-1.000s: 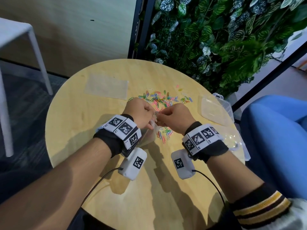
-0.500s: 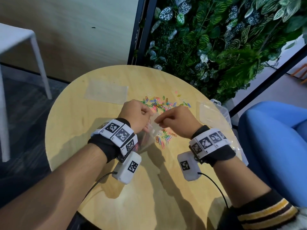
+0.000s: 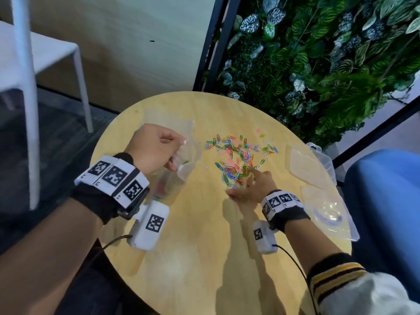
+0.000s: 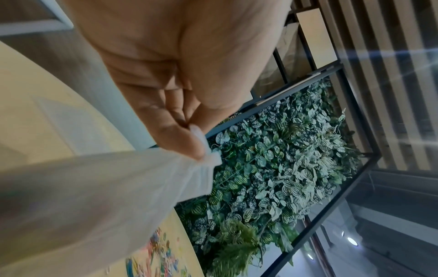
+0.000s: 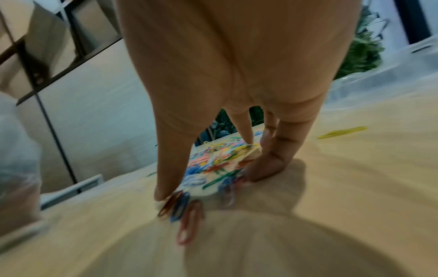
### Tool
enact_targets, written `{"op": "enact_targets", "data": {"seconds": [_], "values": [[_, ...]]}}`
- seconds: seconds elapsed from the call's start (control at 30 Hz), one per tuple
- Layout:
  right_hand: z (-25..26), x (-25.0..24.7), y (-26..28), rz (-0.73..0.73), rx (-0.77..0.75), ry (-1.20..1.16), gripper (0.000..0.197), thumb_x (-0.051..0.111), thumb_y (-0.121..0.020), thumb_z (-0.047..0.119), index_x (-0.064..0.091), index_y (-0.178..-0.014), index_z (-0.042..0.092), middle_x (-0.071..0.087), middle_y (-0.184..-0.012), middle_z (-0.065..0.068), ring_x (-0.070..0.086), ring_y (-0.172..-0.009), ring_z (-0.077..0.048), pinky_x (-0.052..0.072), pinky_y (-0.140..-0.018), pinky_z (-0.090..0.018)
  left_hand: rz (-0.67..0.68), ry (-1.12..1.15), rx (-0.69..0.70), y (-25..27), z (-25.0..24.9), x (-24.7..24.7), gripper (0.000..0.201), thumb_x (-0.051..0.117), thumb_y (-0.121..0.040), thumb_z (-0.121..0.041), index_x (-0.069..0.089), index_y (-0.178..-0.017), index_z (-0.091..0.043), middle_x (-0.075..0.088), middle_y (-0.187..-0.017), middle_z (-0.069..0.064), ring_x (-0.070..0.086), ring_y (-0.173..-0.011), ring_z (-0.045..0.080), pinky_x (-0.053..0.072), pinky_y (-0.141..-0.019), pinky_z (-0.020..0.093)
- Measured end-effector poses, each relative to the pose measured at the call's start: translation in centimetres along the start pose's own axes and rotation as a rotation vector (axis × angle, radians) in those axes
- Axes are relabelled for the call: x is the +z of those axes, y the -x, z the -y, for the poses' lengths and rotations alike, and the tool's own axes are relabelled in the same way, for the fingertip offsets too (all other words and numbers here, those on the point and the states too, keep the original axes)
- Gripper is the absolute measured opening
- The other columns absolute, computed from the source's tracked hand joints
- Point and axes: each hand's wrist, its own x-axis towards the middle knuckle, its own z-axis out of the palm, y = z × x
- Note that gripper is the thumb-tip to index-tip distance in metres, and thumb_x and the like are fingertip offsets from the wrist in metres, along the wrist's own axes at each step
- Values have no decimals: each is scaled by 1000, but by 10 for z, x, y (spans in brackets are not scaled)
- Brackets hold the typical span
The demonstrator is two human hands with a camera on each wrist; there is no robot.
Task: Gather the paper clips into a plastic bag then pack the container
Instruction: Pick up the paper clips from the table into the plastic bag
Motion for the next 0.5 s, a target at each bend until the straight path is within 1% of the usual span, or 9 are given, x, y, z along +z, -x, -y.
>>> {"op": "enact_targets", "data": {"seconds": [0.07, 0.13, 0.17, 0.23, 0.33, 0.37, 0.4, 0.43, 0.5], "values": [[12, 10, -5, -21, -81, 22, 111, 75, -61, 69, 25, -151, 27, 29, -145, -10, 41, -132, -31, 42, -108, -42, -44, -8, 1, -2, 2, -7, 15, 63, -94, -14, 77, -87, -15, 72, -70, 6, 64, -44, 19, 58, -54, 26], [24, 17, -9, -41, -177, 122, 92, 67, -72, 68, 31, -148, 33, 31, -145, -6, 43, -130, -29, 42, -108, -41, -70, -12, 1, -4, 4, -9, 16, 63, -94, -15, 77, -86, -15, 72, -68, 6, 65, -45, 21, 60, -60, 31], [30, 18, -10, -56, -222, 170, 78, 63, -79, 63, 37, -146, 33, 35, -142, -6, 45, -127, -30, 42, -106, -40, -75, -23, 4, -4, 4, -8, 15, 63, -94, -15, 76, -86, -15, 72, -67, 7, 65, -45, 21, 60, -60, 32], [41, 20, -10, -99, -307, 198, 51, 59, -90, 45, 51, -137, 28, 43, -131, -8, 52, -116, -29, 45, -96, -35, -74, -60, 11, -5, 5, -6, 15, 63, -94, -16, 75, -85, -16, 72, -66, 8, 67, -46, 22, 59, -59, 30], [51, 21, -14, -165, -360, 200, 29, 60, -90, 22, 68, -118, 17, 59, -113, -11, 60, -100, -28, 46, -77, -27, -59, -87, 9, -7, 5, 0, 15, 63, -94, -14, 75, -85, -15, 71, -64, 7, 68, -47, 24, 60, -59, 31], [53, 20, -13, -178, -363, 196, 25, 59, -89, 17, 72, -111, 15, 65, -106, -11, 63, -97, -28, 46, -73, -25, -48, -89, 2, -8, 5, 1, 15, 63, -94, -13, 75, -85, -15, 71, -64, 6, 69, -48, 23, 60, -59, 30], [53, 19, -14, -184, -363, 195, 24, 58, -89, 14, 74, -107, 14, 69, -101, -10, 65, -95, -27, 49, -74, -25, -36, -85, -7, -9, 5, 3, 15, 62, -94, -12, 75, -85, -15, 71, -64, 7, 70, -49, 24, 60, -60, 30], [52, 17, -14, -184, -361, 197, 24, 57, -89, 13, 75, -105, 14, 72, -98, -9, 66, -94, -26, 52, -77, -26, -21, -79, -15, -9, 4, 5, 16, 62, -94, -12, 75, -85, -14, 72, -63, 7, 70, -50, 24, 60, -62, 30], [46, 12, -14, -202, -349, 201, 27, 54, -92, 11, 75, -106, 16, 73, -101, -5, 66, -94, -25, 54, -85, -29, 4, -67, -29, -11, 4, 10, 16, 62, -94, -12, 75, -86, -14, 72, -63, 7, 71, -52, 25, 58, -63, 29]]}}
